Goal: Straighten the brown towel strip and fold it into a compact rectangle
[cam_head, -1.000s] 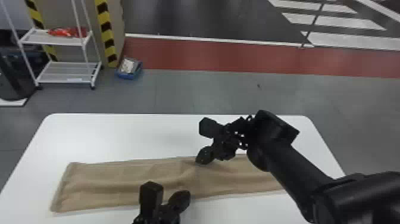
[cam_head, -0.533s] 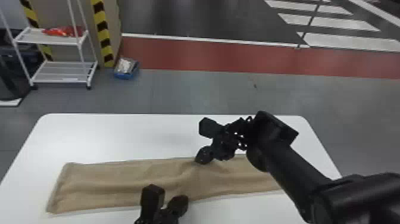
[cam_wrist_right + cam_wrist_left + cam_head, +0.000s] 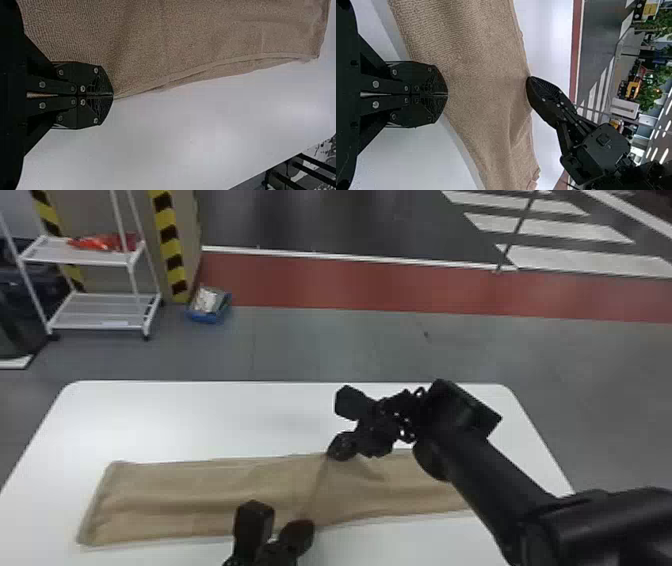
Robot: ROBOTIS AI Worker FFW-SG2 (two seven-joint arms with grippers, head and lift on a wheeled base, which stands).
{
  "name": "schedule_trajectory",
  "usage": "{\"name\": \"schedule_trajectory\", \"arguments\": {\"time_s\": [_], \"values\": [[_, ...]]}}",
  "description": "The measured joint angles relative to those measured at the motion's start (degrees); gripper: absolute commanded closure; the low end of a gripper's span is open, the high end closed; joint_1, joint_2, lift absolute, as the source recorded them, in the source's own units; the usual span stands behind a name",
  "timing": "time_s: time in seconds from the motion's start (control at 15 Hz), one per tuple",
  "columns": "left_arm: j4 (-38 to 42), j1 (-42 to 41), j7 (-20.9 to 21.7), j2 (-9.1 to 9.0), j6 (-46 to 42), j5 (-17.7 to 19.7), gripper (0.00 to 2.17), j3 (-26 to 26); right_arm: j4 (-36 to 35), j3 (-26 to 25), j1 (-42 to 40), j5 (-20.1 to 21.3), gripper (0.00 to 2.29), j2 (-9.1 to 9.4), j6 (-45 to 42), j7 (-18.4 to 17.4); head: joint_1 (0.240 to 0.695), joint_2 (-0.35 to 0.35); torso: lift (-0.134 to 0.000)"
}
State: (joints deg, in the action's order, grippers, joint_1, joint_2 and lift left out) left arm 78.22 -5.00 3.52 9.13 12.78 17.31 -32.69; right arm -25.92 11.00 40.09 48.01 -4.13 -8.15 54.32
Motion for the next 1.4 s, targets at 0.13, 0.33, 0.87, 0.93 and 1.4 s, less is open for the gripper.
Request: {"name": "schedule_trajectory", "arguments": {"time_s": [0.13, 0.33, 0.87, 0.93, 1.4], "values": [[0.00, -0.01, 0.00, 0.01, 0.01, 0.00, 1.72, 0.00, -0.02, -0.01, -0.16, -0.06, 1.18, 0.10, -0.14, 0.20, 0.695, -0.160, 0.000], [0.00, -0.01, 0.00, 0.10, 0.01, 0.00, 1.72, 0.04, 0.02, 0.00, -0.19, -0.34, 0.65, 0.16, -0.16, 0.43, 0.695, -0.158, 0.000], [3.77, -2.22, 1.29, 1.16, -0.30, 0.36, 1.71, 2.60, -1.93, -2.17, -0.62, -3.85, 0.30, 0.63, -0.25, 0.73, 0.695, -0.126, 0.000], [4.77, -2.77, 1.48, 1.43, -0.33, 0.48, 1.71, 3.34, -2.48, -2.30, -0.61, -4.63, 0.30, 0.95, -0.12, 0.78, 0.695, -0.117, 0.000], [6.49, -4.05, 2.73, 2.55, -1.18, 1.31, 1.71, 8.71, -4.28, -3.38, -0.16, -10.27, 0.43, 3.52, 1.67, 2.54, 0.695, -0.019, 0.000]]}}
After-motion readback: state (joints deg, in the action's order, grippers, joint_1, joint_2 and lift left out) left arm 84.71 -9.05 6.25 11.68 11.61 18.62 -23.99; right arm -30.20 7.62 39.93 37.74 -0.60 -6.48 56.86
